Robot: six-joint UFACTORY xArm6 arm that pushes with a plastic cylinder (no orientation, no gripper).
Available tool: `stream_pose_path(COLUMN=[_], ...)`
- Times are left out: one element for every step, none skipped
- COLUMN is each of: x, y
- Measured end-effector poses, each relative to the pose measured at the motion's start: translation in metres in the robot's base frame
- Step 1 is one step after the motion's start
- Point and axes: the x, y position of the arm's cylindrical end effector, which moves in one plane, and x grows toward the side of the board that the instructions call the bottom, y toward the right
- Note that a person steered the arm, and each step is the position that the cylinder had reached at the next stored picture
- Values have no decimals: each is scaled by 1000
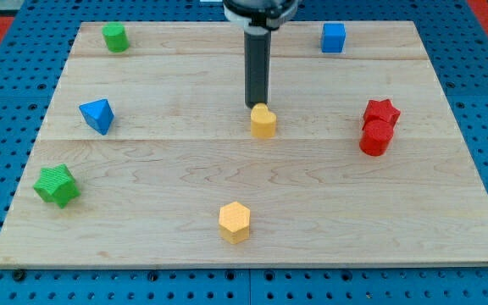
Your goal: Push the yellow heart into the yellow hexagon
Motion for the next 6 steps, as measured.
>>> stream_pose_path(x=[36,42,34,68,111,105], y=[0,3,24,22,7,14])
